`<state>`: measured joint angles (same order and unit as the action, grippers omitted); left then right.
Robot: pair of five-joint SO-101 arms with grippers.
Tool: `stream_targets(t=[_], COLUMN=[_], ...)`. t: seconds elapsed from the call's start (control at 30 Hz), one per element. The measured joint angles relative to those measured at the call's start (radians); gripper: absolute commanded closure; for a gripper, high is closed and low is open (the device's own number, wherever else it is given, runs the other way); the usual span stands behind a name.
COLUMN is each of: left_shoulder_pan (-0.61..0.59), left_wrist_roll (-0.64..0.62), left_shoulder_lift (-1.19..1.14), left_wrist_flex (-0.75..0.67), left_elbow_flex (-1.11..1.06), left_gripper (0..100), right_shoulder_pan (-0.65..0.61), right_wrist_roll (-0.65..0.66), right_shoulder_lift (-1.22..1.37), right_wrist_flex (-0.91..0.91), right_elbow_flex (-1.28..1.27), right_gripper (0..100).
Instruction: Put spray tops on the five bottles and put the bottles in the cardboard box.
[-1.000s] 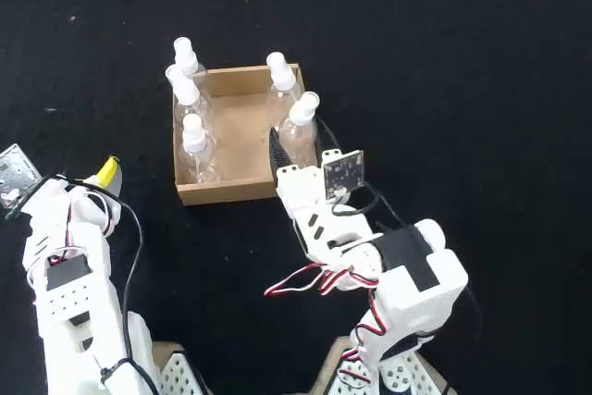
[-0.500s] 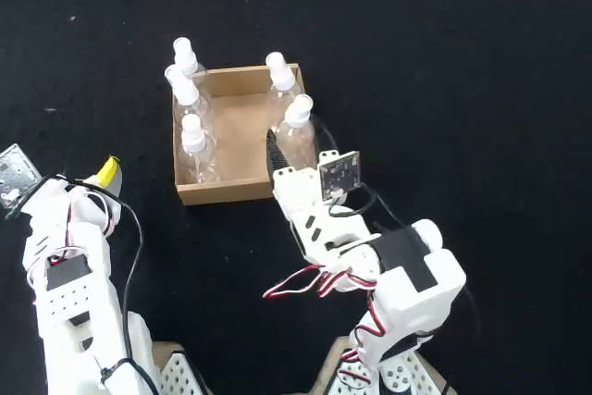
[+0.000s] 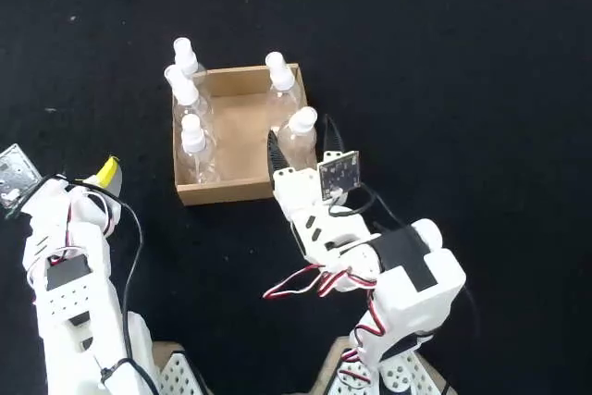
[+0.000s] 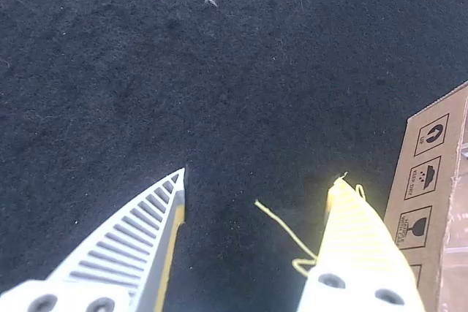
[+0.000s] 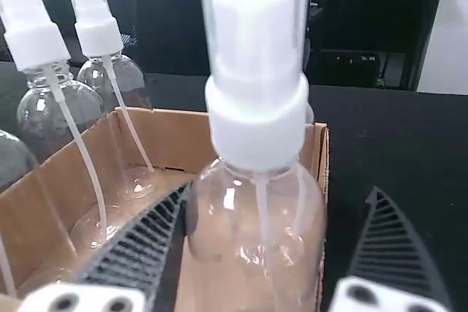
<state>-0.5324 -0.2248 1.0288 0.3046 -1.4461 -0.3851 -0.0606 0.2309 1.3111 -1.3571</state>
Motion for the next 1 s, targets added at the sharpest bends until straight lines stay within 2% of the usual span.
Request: stream_targets(t=[0.43,0.83,1.0], left_shoulder_pan=[0.0,0.0,0.0], left_wrist_roll=[0.0,0.0,0.0], left_shoulder_lift=[0.0,0.0,0.0], left_wrist_flex=[0.0,0.0,0.0], left_elbow_flex=[0.0,0.0,0.0], left_gripper=[80,80,80], right_shoulder_pan=[0.002,0.0,0.0], right_wrist_roll=[0.0,0.0,0.0], right_shoulder_lift=[0.0,-0.15,-0.161], right_wrist_flex=[0.072,0.072,0.005], right_elbow_flex=[-0.008,-0.11,-0.11], right_gripper=[69.4,69.4,69.4])
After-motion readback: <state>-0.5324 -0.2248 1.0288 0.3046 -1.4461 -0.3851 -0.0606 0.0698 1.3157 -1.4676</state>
